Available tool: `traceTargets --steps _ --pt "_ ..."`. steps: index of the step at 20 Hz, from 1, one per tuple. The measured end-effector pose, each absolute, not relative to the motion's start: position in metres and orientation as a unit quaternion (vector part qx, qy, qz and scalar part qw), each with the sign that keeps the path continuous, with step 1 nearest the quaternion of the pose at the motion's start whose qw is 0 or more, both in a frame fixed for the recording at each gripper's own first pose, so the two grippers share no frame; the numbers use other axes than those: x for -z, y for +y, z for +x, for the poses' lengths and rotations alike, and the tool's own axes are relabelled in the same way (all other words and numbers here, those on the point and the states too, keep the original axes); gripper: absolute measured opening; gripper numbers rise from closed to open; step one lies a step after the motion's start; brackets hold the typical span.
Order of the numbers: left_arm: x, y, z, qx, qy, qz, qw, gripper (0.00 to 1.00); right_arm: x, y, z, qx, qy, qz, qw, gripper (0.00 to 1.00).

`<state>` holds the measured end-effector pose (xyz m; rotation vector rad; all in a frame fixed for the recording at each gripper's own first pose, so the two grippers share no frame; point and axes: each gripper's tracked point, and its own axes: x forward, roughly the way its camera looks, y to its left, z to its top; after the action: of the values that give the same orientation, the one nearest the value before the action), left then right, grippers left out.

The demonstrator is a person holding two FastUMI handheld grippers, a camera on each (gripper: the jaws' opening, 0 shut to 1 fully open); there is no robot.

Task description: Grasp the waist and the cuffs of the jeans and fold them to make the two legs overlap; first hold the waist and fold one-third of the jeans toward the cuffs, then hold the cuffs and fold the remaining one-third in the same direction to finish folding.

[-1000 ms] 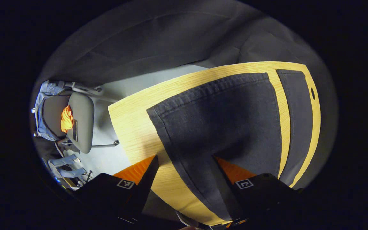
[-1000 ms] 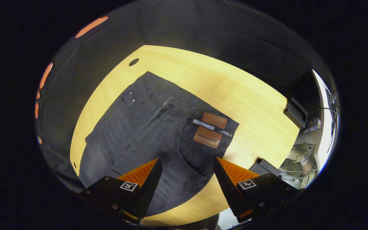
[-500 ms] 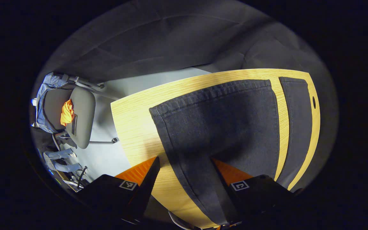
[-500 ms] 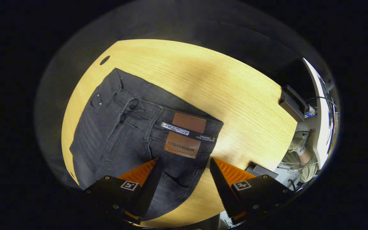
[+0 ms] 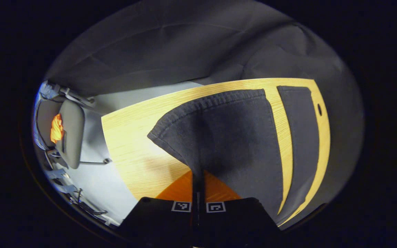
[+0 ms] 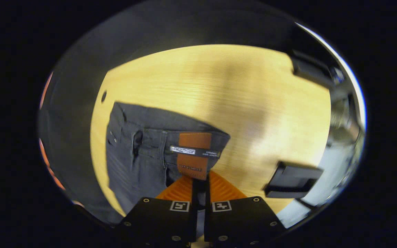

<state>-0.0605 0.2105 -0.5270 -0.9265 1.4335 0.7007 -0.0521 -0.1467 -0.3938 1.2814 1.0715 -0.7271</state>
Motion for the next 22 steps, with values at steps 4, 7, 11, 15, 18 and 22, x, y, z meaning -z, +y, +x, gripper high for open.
traceTargets --steps 4,7,11,15,18,22 --pt "0.496 0.208 -0.036 -0.249 0.572 -0.419 0.660 0.01 0.375 -0.137 -0.024 0.277 0.390 0.600 0.641 0.10" --pt "0.467 0.213 -0.006 -0.218 0.533 -0.442 0.687 0.01 0.351 -0.135 0.004 0.252 0.352 0.609 0.664 0.09" --pt "0.446 0.204 0.032 -0.179 0.518 -0.422 0.722 0.01 0.312 -0.129 0.029 0.223 0.331 0.617 0.678 0.09" --pt "0.440 0.201 0.071 -0.148 0.514 -0.394 0.748 0.01 0.284 -0.127 0.054 0.201 0.329 0.598 0.703 0.09" --pt "0.435 0.196 0.104 -0.135 0.511 -0.385 0.757 0.01 0.274 -0.130 0.079 0.201 0.322 0.607 0.698 0.09" --pt "0.434 0.191 0.148 -0.115 0.517 -0.353 0.772 0.01 0.268 -0.127 0.105 0.189 0.326 0.612 0.695 0.09"
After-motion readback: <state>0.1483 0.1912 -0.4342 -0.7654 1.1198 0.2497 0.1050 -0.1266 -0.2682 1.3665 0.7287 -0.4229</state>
